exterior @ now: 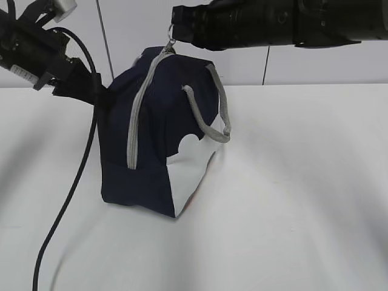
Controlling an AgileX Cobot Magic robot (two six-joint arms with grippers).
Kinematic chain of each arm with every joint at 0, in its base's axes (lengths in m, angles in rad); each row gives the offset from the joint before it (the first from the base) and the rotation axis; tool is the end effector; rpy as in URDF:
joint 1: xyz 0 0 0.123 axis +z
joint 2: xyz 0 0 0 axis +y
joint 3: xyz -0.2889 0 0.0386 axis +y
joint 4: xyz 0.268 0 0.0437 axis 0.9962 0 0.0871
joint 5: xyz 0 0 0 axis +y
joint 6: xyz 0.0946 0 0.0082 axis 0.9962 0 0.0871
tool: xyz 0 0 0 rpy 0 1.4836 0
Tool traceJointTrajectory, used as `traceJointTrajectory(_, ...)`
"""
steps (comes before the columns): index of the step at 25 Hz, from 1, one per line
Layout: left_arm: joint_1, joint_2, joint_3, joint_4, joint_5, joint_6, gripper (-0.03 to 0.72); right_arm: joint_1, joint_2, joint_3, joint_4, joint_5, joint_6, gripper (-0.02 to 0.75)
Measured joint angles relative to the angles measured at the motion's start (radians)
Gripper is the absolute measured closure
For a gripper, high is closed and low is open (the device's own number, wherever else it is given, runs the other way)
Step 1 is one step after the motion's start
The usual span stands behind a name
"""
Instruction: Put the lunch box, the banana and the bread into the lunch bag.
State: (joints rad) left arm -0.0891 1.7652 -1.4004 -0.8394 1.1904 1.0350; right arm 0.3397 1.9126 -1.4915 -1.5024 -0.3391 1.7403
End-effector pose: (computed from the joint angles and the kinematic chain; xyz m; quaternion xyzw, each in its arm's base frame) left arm 0.3700 -0.0990 0.2779 0.3746 0.8419 -0.3219 0.2174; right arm 0.4430 0.1899 0.2853 -0.1380 0.7904 0.2969 0.5177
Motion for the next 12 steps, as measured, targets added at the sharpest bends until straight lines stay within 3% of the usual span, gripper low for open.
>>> traceJointTrajectory(12,0.000,0.000,0.000,0.051,0.010,-0.031,0.683,-0.033,0.085,-0.046,-0.002,0.020,0.019,0.754)
